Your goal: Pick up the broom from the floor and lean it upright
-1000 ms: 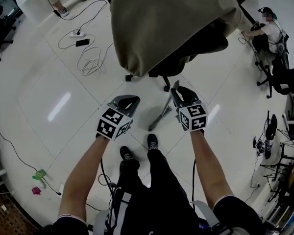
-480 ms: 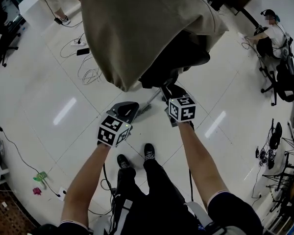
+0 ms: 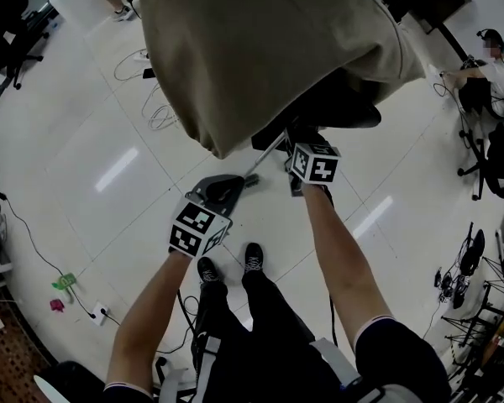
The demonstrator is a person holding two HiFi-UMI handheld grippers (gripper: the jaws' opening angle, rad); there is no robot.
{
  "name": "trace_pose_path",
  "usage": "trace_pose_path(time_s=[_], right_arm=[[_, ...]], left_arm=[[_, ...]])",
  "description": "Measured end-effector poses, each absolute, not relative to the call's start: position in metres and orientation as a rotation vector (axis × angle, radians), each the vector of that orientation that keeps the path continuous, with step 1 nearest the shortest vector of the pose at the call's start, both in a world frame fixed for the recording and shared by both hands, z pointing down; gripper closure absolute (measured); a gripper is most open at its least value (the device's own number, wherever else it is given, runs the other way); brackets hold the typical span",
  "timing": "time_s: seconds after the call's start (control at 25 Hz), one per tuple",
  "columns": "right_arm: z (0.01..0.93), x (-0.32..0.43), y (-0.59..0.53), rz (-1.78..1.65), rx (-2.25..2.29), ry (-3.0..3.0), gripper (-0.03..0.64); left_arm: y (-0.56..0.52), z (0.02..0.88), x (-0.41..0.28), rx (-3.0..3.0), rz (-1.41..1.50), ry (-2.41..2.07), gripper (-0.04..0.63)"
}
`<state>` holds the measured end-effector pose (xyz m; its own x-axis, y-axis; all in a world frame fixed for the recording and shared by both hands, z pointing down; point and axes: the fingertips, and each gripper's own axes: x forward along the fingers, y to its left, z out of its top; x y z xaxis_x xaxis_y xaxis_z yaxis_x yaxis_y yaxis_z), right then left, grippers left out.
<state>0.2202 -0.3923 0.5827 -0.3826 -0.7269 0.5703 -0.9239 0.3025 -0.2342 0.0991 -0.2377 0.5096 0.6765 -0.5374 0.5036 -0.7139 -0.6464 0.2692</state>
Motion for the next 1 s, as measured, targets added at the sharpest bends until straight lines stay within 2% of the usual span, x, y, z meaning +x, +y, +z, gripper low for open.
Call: trace_pose_path(time_s=[0.12, 0.44, 1.0], right_arm=[[0.597, 0.223, -0.390, 0.825, 1.505, -2.182, 0.474], [0.599, 0.237, -0.375, 0.875, 1.539, -2.119, 0.437], [0.546, 0.251, -0.354, 0.846, 1.569, -2.160, 0.498]], left_arm=[[-0.237, 0.507, 0.094, 2.433, 0.542, -0.985, 0.595], [-0.234, 0.496, 0.093, 2.440, 0.557, -1.002, 0.595], [-0.235, 0.442, 0.099, 2.542, 0.527, -0.986, 0.595]])
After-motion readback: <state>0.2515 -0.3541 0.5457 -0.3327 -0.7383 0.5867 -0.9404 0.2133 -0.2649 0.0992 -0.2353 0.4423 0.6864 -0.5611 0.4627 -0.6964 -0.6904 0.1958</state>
